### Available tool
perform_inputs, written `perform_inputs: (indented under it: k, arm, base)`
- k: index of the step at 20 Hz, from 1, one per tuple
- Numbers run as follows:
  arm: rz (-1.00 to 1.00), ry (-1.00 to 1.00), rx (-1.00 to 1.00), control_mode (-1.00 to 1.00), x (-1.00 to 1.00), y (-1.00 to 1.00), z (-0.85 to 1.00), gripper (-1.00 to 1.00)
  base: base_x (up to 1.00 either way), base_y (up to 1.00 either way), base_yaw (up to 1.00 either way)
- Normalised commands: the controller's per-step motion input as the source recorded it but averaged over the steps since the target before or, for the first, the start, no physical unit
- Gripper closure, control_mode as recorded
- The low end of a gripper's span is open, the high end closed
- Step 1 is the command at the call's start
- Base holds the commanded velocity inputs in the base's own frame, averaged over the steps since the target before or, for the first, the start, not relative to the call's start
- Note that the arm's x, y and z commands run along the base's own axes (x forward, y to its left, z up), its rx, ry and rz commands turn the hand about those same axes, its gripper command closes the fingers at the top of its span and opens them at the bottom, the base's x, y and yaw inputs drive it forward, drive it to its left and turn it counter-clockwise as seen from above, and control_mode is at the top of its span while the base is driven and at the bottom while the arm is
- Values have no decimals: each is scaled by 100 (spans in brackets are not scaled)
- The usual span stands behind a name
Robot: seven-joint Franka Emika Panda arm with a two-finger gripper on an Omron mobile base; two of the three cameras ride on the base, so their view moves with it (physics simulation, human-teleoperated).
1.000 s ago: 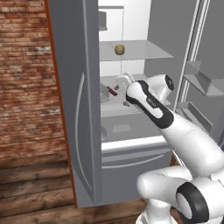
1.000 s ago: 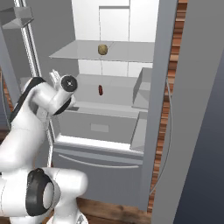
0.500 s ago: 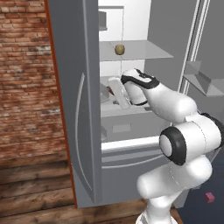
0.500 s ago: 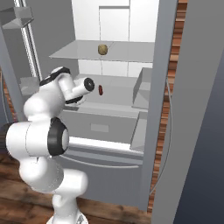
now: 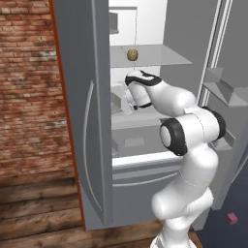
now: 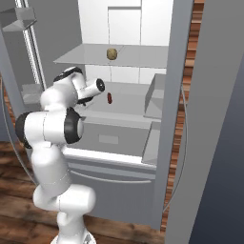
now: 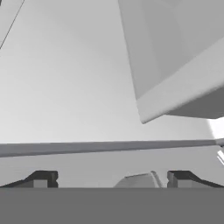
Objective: Retrieve the sausage and cheese from the fridge and place them on the cutting board on the counter.
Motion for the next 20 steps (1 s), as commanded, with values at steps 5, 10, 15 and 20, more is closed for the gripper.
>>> perform_inputs:
  k: [5,10,15,20]
  arm:
    - [11,0,0,-100,42,43,-9,-100]
    - [14,0,0,-100,33,33,-13,-100]
    - [19,0,0,-100,6,38,-8,-100]
    - [20,0,0,-100,-8,43,-1,-100]
  base:
    - [0,0,0]
    - [0,0,0]
    - [0,0,0]
    - [0,0,0]
